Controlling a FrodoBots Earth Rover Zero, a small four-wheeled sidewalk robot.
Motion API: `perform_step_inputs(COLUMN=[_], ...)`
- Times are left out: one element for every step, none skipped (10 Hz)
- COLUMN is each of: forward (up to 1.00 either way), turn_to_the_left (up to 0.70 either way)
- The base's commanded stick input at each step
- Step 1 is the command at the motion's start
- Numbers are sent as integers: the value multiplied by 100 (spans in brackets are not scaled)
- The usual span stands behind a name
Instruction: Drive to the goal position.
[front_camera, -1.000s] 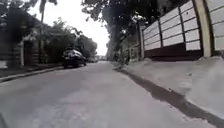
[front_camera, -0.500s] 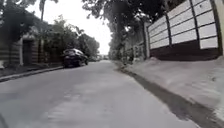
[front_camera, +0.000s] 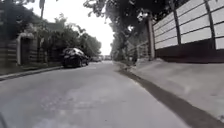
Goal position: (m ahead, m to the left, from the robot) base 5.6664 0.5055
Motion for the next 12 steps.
perform_step_inputs(forward=[100,100,100,100,100,100,100,100,100,100,100,100], turn_to_the_left=[0,0,0,0,0,0,0,0,0,0,0,0])
